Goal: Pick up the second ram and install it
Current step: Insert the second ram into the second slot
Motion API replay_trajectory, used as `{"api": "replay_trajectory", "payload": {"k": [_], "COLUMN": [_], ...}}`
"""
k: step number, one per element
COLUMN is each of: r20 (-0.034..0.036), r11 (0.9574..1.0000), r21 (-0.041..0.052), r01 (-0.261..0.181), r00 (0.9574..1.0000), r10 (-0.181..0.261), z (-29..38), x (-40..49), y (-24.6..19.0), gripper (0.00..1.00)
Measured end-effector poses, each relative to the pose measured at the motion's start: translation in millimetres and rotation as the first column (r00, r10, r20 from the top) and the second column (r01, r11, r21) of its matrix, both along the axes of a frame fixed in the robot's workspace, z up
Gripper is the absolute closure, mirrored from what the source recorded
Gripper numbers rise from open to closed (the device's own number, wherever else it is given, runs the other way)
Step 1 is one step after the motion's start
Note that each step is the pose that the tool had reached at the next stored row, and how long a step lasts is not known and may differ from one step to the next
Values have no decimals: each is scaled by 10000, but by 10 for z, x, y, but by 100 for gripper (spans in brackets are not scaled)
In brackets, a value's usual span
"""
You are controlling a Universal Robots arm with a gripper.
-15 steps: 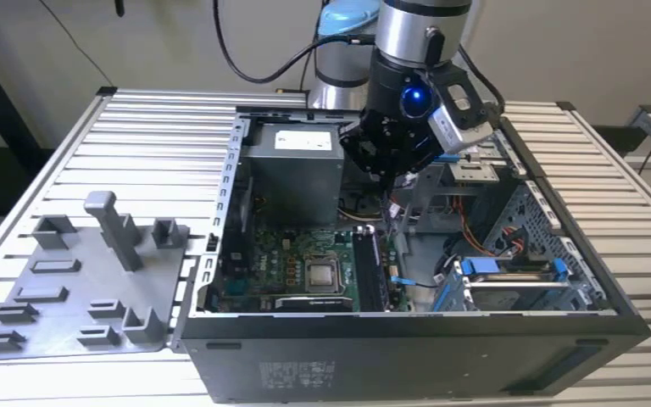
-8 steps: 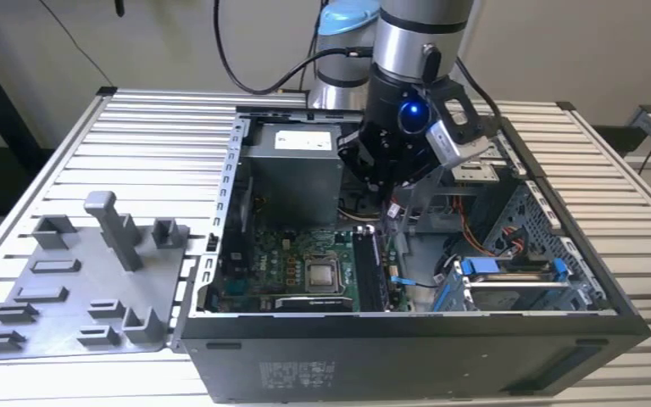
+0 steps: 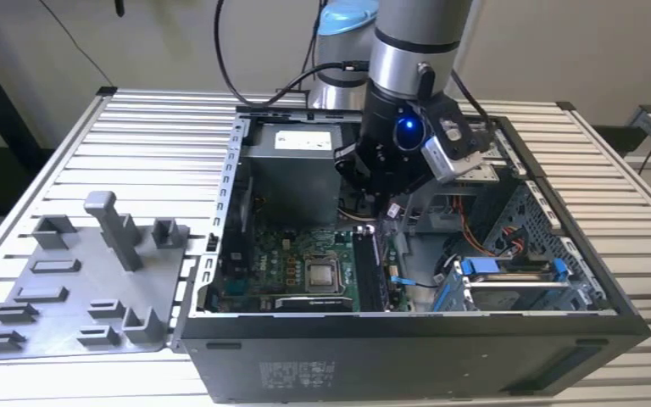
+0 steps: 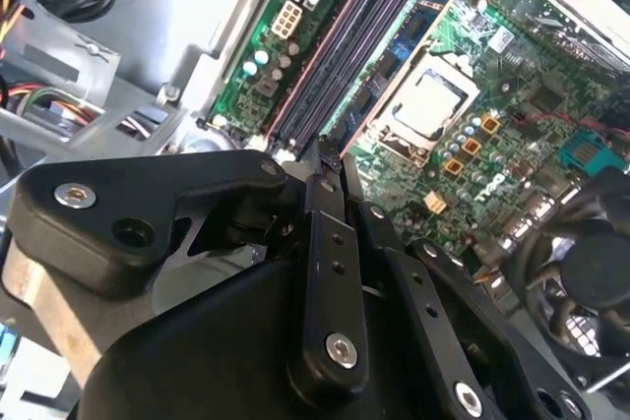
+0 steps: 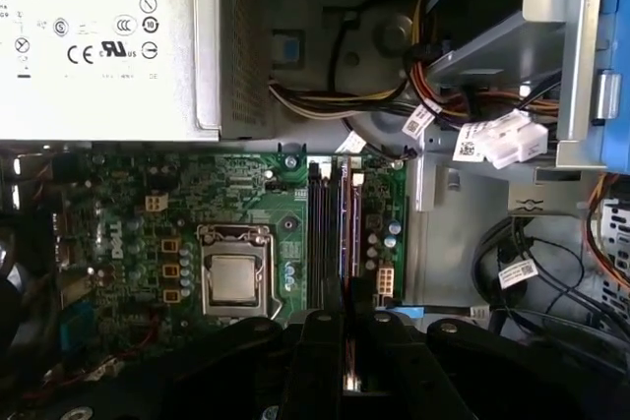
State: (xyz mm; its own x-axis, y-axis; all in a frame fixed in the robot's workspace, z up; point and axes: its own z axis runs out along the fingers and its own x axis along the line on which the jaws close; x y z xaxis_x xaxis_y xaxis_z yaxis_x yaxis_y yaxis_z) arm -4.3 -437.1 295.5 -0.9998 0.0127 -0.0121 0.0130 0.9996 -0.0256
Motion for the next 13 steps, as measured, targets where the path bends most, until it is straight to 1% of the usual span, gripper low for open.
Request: {"api": "replay_trajectory", "payload": {"k": [1, 5, 12, 13], "r20": [0, 1, 0, -6], "r11": [10000, 10000, 10000, 10000], "r21": [1, 2, 3, -3], "r01": [-5, -6, -6, -5], "r00": [10000, 10000, 10000, 10000], "r10": [5, 6, 6, 5], "z": [-18, -57, -72, -74], "x": [-1, -2, -2, -2], "y": [-2, -2, -2, -10], "gripper": [86, 86, 86, 86]}}
